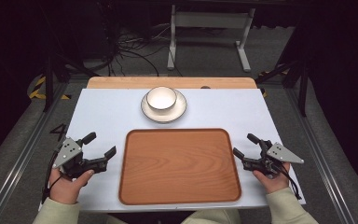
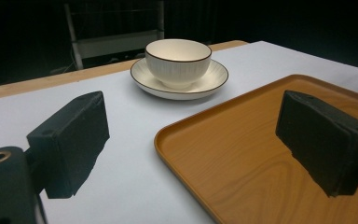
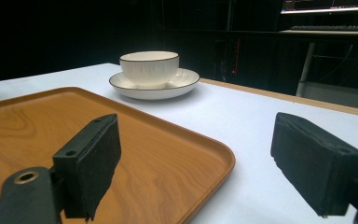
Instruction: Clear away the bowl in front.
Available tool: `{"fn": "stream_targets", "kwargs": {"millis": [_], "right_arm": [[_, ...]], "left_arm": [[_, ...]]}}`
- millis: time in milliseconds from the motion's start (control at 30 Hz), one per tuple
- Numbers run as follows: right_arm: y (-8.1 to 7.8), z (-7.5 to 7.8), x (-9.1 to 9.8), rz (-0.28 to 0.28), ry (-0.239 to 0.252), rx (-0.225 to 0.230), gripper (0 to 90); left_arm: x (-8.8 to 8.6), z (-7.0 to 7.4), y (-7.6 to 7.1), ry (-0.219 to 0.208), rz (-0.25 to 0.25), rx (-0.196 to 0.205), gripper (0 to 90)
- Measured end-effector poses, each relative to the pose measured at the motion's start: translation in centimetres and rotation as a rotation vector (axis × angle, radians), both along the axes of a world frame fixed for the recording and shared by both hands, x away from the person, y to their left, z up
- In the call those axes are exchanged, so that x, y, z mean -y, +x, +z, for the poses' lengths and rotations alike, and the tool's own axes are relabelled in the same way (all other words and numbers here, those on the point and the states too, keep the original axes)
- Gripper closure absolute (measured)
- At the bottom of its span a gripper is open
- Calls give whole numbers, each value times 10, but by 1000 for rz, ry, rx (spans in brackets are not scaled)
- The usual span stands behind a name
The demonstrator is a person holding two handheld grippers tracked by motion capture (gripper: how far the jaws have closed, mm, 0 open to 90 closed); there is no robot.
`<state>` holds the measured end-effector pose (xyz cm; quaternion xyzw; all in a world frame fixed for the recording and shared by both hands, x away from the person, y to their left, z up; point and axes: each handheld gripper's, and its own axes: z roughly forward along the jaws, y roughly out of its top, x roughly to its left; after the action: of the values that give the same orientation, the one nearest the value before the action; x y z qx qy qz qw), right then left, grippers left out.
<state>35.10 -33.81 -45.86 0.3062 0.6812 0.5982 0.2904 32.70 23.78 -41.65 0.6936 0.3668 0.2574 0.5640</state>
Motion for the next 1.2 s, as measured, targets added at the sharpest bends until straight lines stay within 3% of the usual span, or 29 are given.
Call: {"fn": "stream_targets", "kwargs": {"millis": [300, 767, 1200], "right_arm": [[-2, 0, 0, -6, -2, 24, 135], [-1, 0, 0, -12, 6, 13, 95], [0, 0, 1, -5, 13, 0, 54]], "left_arm": [[5, 10, 6, 0, -18, -2, 105], [15, 23, 19, -1, -60, -10, 105], [32, 43, 43, 16, -107, -2, 104]]}}
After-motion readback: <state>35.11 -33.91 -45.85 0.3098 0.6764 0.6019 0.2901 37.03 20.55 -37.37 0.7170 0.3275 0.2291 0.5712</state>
